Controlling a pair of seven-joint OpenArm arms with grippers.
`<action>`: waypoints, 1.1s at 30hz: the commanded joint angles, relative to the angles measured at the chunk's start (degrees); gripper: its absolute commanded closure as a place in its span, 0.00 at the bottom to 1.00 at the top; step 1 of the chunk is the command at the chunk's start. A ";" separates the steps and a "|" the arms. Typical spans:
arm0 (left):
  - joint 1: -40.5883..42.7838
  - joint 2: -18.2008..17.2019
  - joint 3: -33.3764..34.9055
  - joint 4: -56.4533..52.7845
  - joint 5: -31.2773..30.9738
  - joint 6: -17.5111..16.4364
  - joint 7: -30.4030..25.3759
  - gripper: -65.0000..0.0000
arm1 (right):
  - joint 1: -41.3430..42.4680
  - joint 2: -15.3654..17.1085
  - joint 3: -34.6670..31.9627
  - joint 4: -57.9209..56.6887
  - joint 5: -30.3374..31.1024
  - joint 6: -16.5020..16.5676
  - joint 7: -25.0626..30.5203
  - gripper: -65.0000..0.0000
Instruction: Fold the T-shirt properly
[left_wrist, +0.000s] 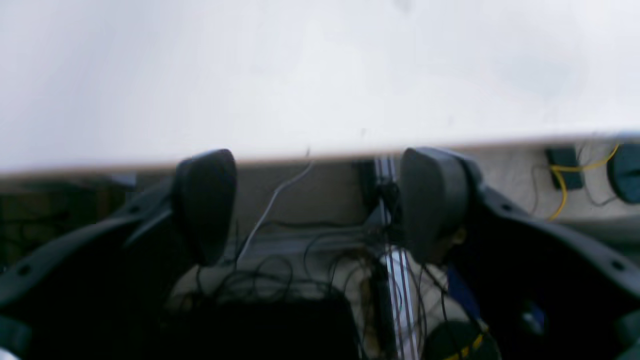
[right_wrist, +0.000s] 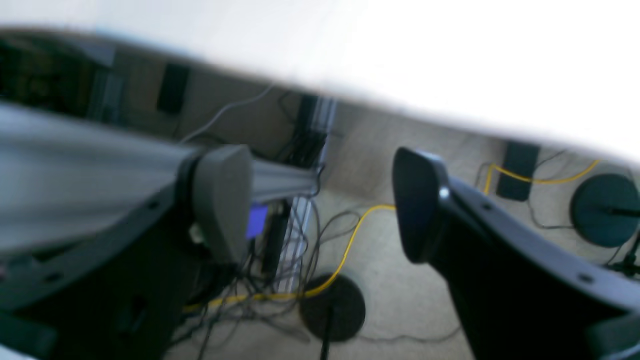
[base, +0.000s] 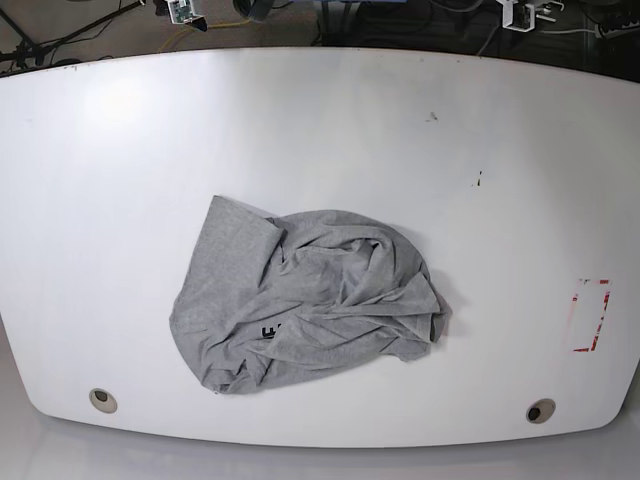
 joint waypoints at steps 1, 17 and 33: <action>-1.94 -0.35 -0.27 1.15 0.22 0.14 -1.28 0.26 | 0.81 -0.92 1.25 1.58 0.39 0.80 1.48 0.36; -28.58 -5.45 5.27 0.71 -0.04 -0.03 18.85 0.25 | 14.79 -5.41 2.84 1.58 0.31 0.36 1.39 0.35; -51.96 -5.18 20.48 -12.12 -0.04 0.05 30.81 0.25 | 16.55 -5.49 2.84 1.58 0.39 0.36 1.30 0.36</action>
